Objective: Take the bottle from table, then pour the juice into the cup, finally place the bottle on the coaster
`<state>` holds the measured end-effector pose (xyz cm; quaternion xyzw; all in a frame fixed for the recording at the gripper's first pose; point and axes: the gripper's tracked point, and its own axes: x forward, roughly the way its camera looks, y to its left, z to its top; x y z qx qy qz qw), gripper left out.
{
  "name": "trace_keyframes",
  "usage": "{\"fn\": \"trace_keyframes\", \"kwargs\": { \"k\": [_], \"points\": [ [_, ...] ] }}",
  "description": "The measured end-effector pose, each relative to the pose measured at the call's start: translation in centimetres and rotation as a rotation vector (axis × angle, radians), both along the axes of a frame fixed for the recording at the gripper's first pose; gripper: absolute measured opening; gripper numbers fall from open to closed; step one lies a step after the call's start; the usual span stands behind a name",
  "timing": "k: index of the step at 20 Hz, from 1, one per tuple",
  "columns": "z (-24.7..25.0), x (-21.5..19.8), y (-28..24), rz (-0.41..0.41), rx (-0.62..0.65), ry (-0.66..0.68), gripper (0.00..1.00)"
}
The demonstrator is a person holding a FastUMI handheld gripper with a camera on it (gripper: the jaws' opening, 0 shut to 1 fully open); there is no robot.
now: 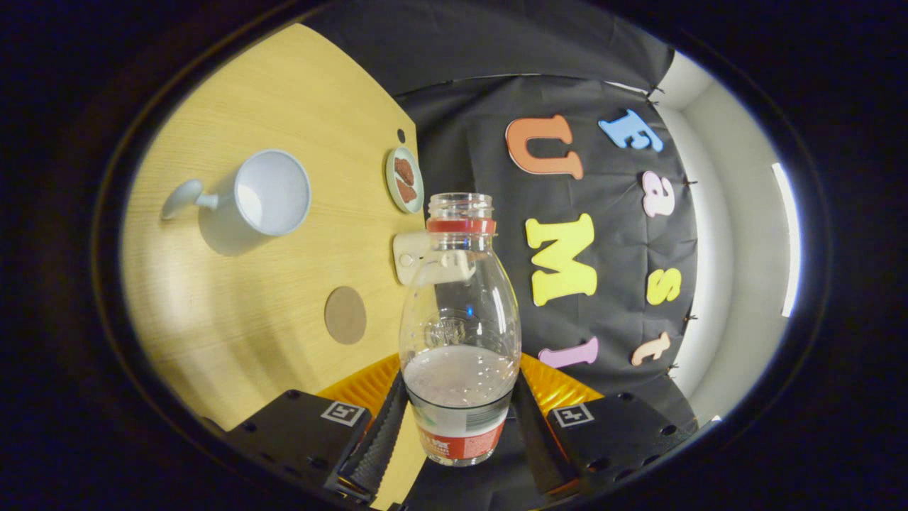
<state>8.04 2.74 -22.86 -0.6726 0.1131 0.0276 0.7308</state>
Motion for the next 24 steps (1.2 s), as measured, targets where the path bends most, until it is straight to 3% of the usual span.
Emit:
{"fn": "trace_keyframes", "kwargs": {
  "k": [24],
  "points": [
    [0.2,0.5,1.7,0.035,-0.191,-0.002,0.81]
  ]
}}
